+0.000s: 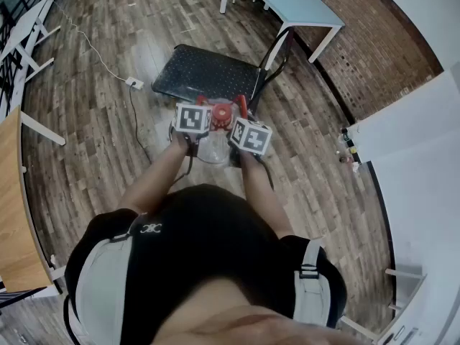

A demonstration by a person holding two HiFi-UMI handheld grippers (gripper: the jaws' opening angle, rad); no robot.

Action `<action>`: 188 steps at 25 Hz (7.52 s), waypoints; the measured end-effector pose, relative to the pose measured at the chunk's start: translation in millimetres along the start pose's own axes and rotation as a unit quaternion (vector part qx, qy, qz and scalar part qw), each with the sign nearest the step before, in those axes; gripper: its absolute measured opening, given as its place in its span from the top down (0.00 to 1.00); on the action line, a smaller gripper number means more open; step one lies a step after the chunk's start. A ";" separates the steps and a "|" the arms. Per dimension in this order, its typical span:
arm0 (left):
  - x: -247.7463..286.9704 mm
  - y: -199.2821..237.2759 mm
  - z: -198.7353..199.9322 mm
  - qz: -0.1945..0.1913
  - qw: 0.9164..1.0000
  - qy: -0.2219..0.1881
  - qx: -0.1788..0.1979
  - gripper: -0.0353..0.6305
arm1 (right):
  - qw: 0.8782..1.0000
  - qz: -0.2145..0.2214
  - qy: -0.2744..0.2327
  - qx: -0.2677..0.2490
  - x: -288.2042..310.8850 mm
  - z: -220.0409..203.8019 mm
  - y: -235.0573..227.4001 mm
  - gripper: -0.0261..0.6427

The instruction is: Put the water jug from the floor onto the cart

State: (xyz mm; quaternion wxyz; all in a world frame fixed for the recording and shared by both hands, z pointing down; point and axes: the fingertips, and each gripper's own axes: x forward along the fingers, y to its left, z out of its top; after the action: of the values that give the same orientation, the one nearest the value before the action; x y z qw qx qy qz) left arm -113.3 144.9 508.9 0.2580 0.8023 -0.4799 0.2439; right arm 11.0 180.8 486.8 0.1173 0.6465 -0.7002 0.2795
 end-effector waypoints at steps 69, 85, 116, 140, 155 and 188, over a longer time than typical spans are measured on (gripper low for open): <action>216.6 66.2 125.0 0.021 0.999 0.041 0.014 0.94 | 0.998 0.039 0.031 0.025 232.2 97.2 -62.6 0.94; 317.2 61.2 168.4 -0.026 0.997 0.054 0.050 0.94 | 0.997 -0.023 0.060 0.045 309.7 111.2 -122.6 0.94; 559.5 45.2 160.7 -0.161 0.953 0.203 0.154 0.90 | 0.944 -0.199 0.205 0.164 479.6 54.7 -258.5 0.94; 598.0 47.8 96.1 -0.123 0.946 0.278 0.117 0.86 | 0.943 -0.174 0.267 0.099 513.6 9.3 -298.8 0.94; 593.7 51.7 78.2 -0.127 0.942 0.282 0.128 0.80 | 0.933 -0.186 0.292 0.101 503.5 -4.4 -304.5 0.94; 503.6 11.6 368.2 -0.110 0.990 -0.018 0.082 0.95 | 0.982 -0.136 -0.070 0.112 439.4 290.5 -281.7 0.94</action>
State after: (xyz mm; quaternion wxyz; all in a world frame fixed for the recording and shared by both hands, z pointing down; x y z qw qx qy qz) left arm 140.9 -422.9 557.4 0.2080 0.8727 -0.3721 0.2380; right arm 281.7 -348.1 548.1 0.0316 0.7627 -0.5762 0.2920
